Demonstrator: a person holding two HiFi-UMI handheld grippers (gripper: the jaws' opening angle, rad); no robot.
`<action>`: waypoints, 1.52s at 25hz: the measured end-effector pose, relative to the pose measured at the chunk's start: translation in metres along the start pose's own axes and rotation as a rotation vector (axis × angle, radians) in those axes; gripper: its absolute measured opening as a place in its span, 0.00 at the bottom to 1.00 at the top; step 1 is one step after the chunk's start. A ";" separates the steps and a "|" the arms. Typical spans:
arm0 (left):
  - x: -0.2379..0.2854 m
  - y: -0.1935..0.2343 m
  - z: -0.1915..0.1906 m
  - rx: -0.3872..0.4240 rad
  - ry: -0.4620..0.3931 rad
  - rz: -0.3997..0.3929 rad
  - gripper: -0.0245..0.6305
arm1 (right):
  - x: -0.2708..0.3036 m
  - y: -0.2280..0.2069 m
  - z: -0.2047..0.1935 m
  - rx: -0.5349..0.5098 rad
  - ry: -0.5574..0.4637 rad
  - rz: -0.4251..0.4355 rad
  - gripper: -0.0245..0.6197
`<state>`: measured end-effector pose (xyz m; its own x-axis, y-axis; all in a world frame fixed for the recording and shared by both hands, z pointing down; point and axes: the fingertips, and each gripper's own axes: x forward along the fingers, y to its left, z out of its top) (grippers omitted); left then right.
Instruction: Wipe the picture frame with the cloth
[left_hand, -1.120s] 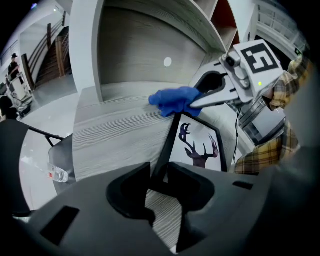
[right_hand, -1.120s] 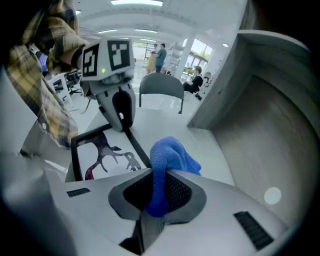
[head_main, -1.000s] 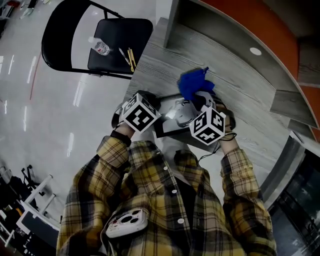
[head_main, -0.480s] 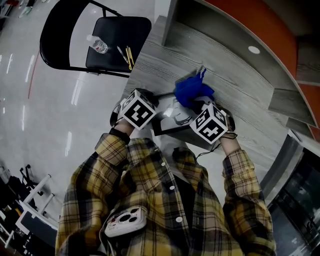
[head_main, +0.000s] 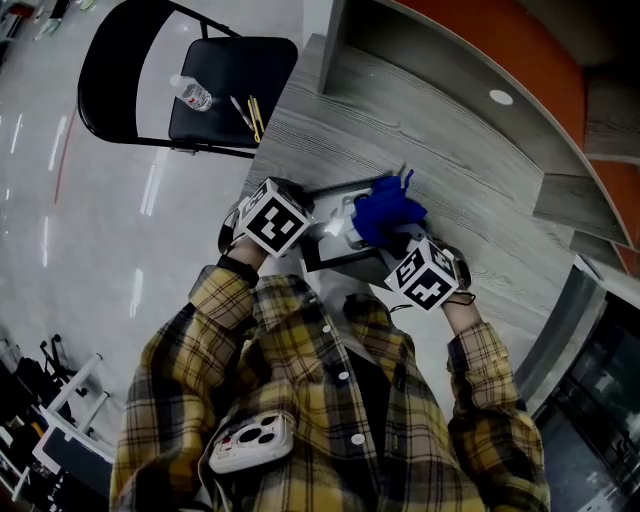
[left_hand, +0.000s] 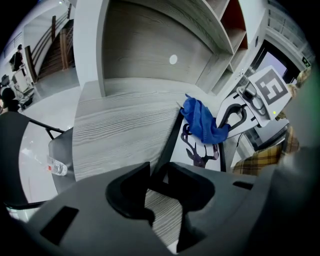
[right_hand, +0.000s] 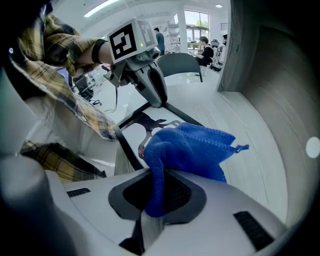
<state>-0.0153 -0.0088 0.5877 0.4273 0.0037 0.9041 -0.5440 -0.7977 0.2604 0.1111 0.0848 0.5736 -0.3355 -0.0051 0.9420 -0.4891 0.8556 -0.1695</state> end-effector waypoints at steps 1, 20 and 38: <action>0.001 0.000 0.000 -0.003 -0.001 0.000 0.21 | -0.001 0.002 -0.002 0.010 -0.005 0.006 0.12; 0.000 -0.003 -0.001 -0.024 -0.013 -0.014 0.21 | -0.063 -0.055 0.077 0.234 -0.387 -0.123 0.12; 0.002 0.000 -0.002 -0.024 -0.006 -0.032 0.21 | 0.021 -0.023 0.084 0.111 -0.136 0.043 0.12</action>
<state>-0.0154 -0.0076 0.5900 0.4493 0.0250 0.8930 -0.5471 -0.7825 0.2972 0.0474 0.0220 0.5730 -0.4596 -0.0463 0.8869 -0.5555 0.7942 -0.2463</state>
